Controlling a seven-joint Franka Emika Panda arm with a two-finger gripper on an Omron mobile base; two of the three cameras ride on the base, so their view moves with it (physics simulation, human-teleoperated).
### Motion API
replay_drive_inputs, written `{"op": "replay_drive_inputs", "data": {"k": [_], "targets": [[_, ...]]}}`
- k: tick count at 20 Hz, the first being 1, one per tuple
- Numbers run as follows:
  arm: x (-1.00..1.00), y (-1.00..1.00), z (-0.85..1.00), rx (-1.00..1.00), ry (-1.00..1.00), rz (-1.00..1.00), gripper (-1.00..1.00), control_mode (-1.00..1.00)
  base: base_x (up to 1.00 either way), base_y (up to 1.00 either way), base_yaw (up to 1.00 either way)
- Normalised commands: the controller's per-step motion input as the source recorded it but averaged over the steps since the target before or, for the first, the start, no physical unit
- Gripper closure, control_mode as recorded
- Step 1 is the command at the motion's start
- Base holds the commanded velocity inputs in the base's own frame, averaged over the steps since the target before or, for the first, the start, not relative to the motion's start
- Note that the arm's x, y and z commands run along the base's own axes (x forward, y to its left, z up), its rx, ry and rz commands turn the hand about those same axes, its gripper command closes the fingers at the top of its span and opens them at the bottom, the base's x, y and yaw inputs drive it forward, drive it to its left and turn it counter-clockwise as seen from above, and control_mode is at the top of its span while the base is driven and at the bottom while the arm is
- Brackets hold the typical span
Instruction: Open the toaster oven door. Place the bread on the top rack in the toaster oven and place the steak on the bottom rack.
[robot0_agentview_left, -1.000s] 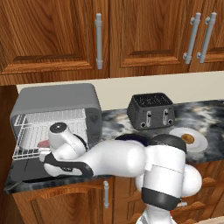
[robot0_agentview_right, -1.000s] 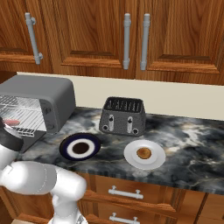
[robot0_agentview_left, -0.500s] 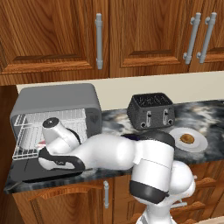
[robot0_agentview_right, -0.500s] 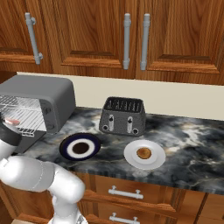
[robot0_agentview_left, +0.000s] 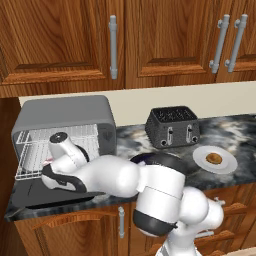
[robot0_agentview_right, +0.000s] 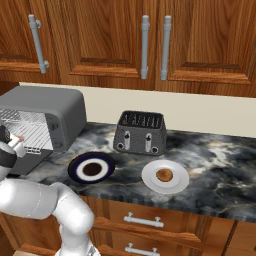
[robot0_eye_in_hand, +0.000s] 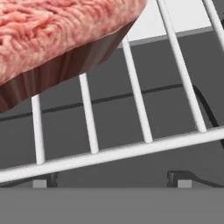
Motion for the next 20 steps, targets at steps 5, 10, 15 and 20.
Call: {"op": "replay_drive_inputs", "data": {"k": [5, 10, 15, 20], "targets": [[0.27, 0.00, -0.23, 0.00, -0.01, 0.00, -1.00, -1.00, 0.00, 0.00, 0.00], [0.26, 0.00, -0.01, 0.00, -0.01, 0.00, -1.00, -1.00, 0.00, 0.00, 0.00], [0.32, 0.06, -0.07, 0.00, -0.03, 0.00, -1.00, -1.00, 0.00, 0.00, 0.00], [0.29, 0.19, -0.08, 0.00, -0.10, -0.04, -1.00, -1.00, 0.00, 0.00, 0.00]]}}
